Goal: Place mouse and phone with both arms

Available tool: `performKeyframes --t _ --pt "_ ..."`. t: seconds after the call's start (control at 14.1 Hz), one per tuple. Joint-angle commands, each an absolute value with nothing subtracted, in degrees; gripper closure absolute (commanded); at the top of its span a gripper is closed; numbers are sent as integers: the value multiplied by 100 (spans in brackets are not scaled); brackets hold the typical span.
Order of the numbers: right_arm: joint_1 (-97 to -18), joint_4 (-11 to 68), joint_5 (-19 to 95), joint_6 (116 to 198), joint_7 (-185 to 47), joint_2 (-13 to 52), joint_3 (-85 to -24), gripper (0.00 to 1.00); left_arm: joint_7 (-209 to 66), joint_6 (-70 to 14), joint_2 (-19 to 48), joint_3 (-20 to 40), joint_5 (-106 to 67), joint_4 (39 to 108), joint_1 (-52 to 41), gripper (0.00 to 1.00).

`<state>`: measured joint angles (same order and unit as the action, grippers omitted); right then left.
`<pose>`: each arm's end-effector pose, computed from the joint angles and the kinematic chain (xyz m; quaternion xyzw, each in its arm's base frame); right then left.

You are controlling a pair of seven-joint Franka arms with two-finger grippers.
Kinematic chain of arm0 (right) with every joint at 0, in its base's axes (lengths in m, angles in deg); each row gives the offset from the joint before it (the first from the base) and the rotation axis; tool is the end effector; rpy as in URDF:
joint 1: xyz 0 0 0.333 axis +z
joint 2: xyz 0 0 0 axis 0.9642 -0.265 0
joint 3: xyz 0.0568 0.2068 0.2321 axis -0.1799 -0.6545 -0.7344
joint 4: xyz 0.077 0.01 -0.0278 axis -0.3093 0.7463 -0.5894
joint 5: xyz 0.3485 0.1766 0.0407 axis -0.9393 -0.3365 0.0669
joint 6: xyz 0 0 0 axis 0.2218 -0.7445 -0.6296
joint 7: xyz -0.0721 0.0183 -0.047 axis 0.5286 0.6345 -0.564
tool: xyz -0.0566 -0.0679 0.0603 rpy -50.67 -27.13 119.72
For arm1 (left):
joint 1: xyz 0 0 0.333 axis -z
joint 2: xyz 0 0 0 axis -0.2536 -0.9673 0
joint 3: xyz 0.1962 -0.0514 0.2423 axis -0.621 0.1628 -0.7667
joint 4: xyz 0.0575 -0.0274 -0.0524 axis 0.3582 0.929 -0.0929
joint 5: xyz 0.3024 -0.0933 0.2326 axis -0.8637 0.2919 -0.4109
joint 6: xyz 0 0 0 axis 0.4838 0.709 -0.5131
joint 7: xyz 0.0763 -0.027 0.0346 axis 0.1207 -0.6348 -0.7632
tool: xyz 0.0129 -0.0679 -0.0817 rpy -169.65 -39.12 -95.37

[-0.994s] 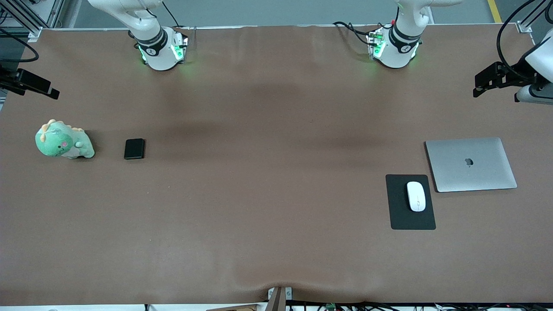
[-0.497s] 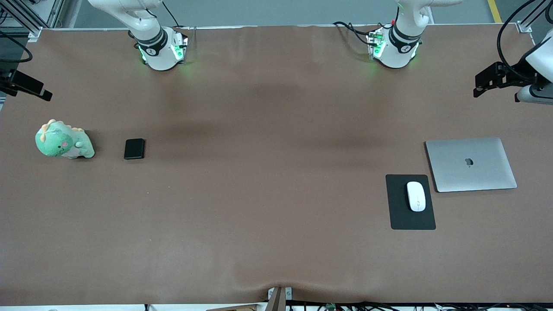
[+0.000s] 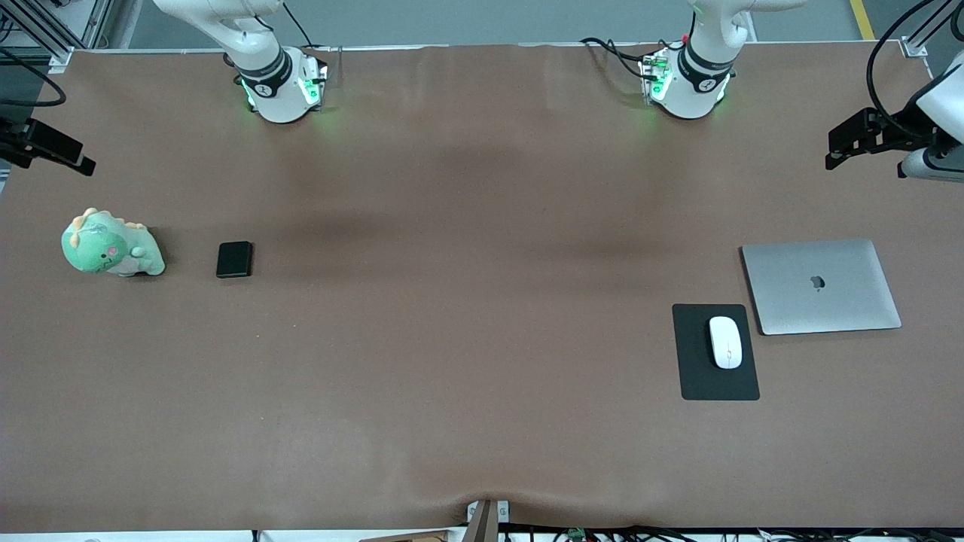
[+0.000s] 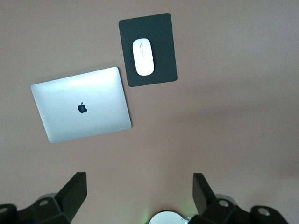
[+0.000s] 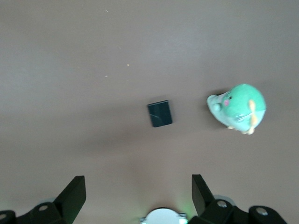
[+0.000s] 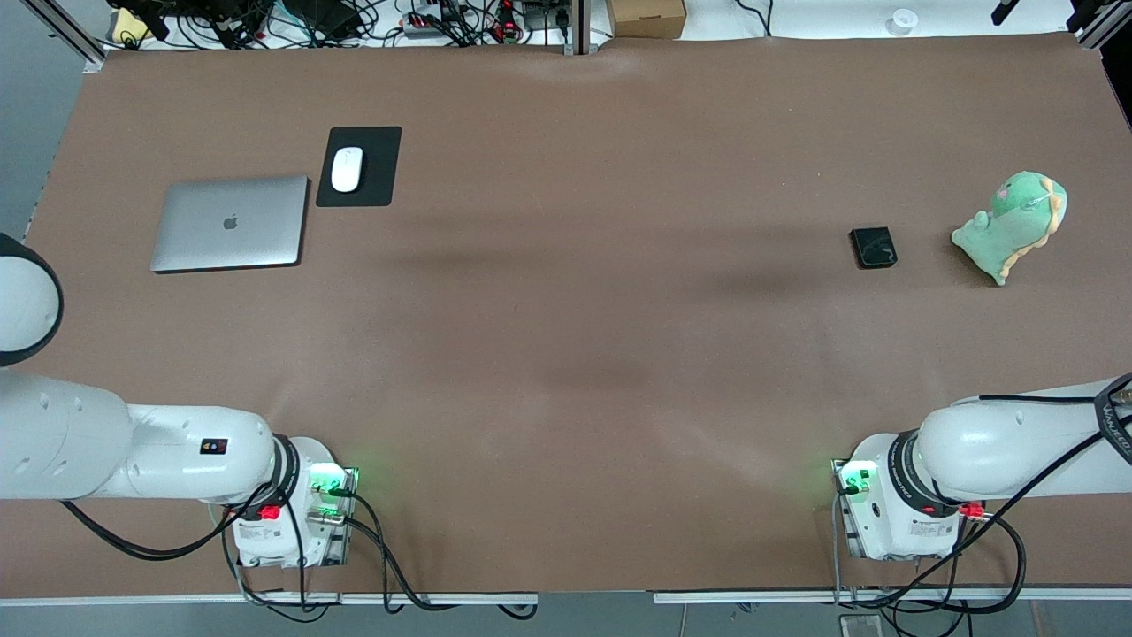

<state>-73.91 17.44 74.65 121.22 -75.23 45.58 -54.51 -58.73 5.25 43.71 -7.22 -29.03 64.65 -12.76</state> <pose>0.5177 -0.0456 0.6556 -0.9974 0.0550 0.0444 0.0098 0.5210 -0.0266 0.6450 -0.9962 0.0808 0.0307 0.0052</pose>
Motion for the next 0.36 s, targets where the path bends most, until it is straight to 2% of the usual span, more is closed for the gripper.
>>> performKeyframes --t 0.0,0.28 --pt "-7463 1619 7709 12106 -6919 4512 -5639 0 -5905 583 4416 -736 -2963 6463 -1267 0" --pt "-7472 1627 7674 12053 -6926 4477 -5622 0 -5914 583 4407 -718 -2955 6463 -1267 0"
